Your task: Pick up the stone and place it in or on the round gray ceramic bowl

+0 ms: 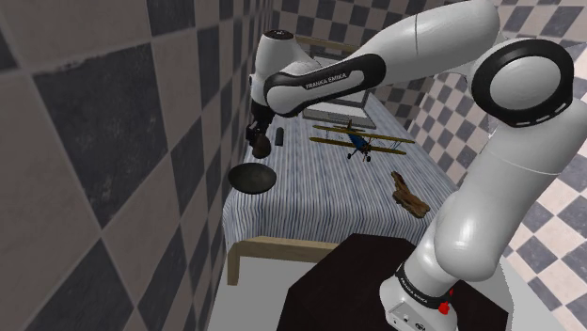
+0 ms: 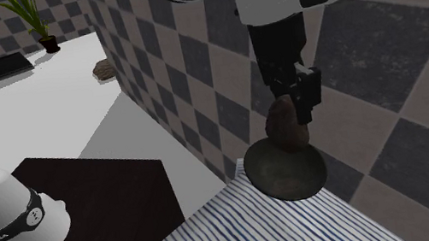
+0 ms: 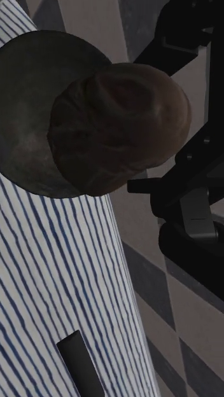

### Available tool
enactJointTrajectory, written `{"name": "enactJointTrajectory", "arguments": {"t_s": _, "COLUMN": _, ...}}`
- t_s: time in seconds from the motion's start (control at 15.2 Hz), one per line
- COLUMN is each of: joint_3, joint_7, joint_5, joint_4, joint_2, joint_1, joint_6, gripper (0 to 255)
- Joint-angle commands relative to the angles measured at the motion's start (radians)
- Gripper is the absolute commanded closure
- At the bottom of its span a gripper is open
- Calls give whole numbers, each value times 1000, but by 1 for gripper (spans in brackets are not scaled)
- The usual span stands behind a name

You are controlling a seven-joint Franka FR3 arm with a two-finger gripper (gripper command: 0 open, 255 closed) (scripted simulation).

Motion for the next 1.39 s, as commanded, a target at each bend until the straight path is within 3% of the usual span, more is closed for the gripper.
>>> {"name": "enactJointTrajectory", "arguments": {"t_s": 0.0, "joint_3": 12, "joint_7": 30, "joint_5": -7, "joint_4": 1, "joint_2": -2, "joint_1": 14, "joint_6": -8, "gripper": 255}}
{"name": "enactJointTrajectory", "arguments": {"t_s": 1.06, "joint_3": 1, "joint_7": 96, "joint_5": -66, "joint_4": -100, "joint_2": 96, "joint_1": 14, "joint_6": 186, "gripper": 255}}
{"name": "enactJointTrajectory", "arguments": {"t_s": 1.32, "joint_3": 1, "joint_7": 98, "joint_5": -69, "joint_4": -102, "joint_2": 99, "joint_1": 14, "joint_6": 191, "gripper": 255}}
